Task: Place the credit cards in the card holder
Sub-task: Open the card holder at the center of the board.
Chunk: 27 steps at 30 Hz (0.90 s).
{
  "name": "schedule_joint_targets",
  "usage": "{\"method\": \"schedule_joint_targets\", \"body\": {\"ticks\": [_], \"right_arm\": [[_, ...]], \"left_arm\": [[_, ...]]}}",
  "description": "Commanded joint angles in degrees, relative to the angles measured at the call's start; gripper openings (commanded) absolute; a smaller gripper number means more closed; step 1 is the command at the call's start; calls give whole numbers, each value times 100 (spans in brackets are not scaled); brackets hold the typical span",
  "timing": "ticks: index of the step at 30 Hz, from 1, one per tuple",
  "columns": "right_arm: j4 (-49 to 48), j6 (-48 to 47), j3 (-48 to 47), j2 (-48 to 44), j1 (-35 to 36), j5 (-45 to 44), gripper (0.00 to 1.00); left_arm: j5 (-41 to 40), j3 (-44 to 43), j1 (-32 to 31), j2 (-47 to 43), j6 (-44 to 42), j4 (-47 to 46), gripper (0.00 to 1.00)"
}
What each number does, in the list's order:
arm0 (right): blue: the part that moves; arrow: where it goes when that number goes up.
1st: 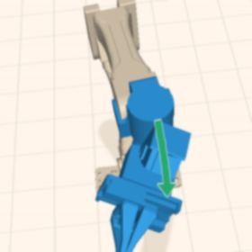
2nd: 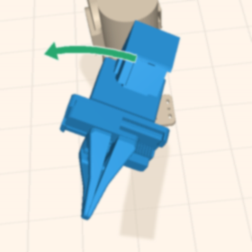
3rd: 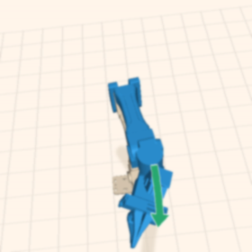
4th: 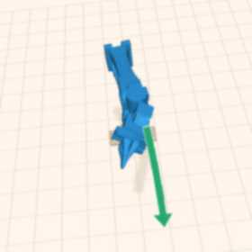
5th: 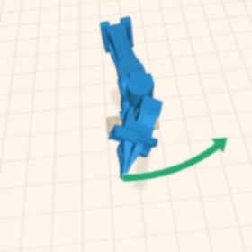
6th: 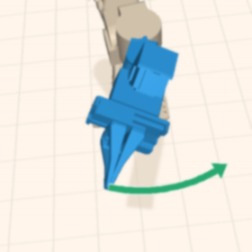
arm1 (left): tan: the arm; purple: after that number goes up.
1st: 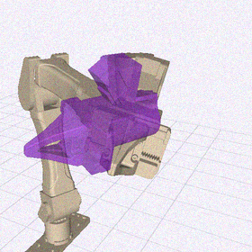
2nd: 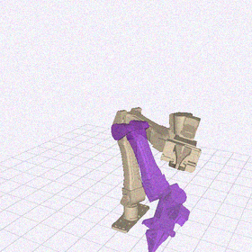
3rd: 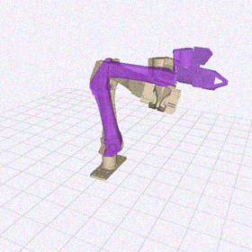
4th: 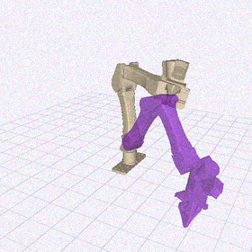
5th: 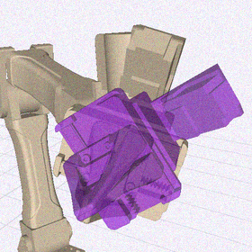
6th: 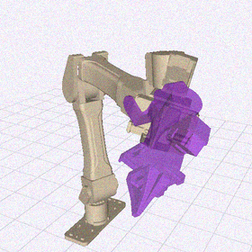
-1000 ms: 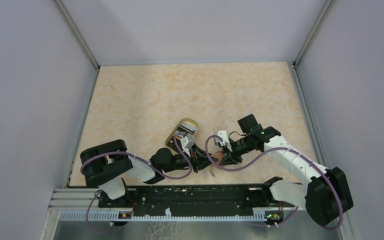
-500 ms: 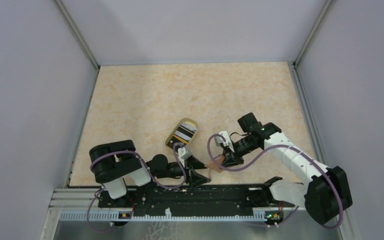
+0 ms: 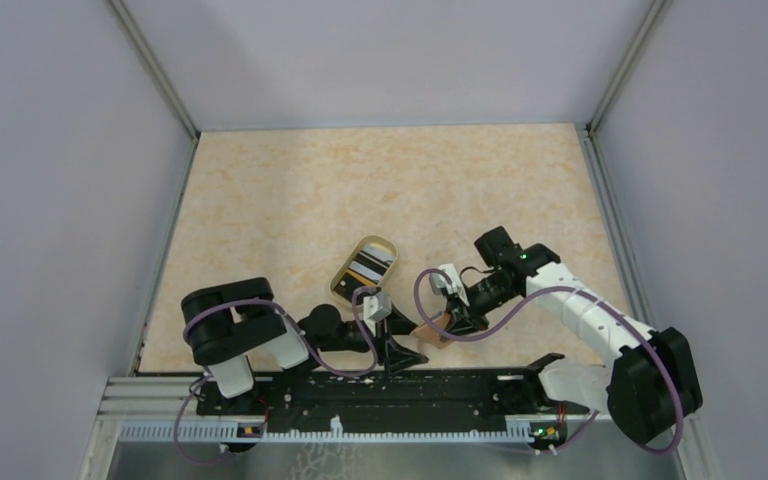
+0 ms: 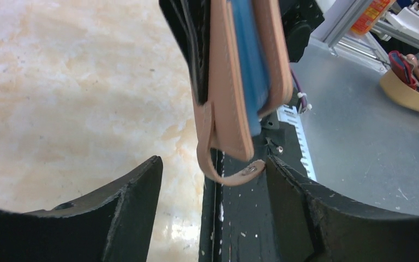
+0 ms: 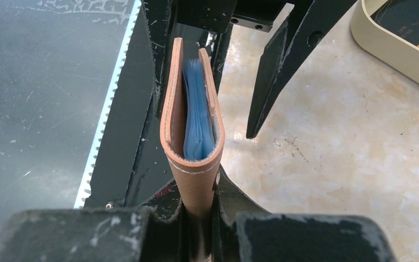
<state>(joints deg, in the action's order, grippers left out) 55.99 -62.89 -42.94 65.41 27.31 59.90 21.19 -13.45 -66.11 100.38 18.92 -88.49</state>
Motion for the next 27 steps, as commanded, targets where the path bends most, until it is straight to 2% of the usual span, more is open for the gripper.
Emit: {"method": "schedule_joint_targets", "body": {"ticks": [1,6,11,17,21,27], "right_arm": [[28,-155,-233,34,-34,295,0],[28,-157,-233,33,-29,295,0],[35,-155,-241,34,-32,294,0],[42,-156,-233,62,-31,297,0],[52,-165,-236,95,-26,286,0],[44,-165,-233,102,-29,285,0]], "left_arm": [[244,-271,10,69,-98,-1424,72],[175,-288,10,91,-72,-1421,63],[109,-197,10,-28,-154,-1422,42],[87,-154,10,-90,-209,-1421,39],[138,-222,10,-80,-209,-1426,27],[195,-298,10,-21,-178,-1422,24]]}}
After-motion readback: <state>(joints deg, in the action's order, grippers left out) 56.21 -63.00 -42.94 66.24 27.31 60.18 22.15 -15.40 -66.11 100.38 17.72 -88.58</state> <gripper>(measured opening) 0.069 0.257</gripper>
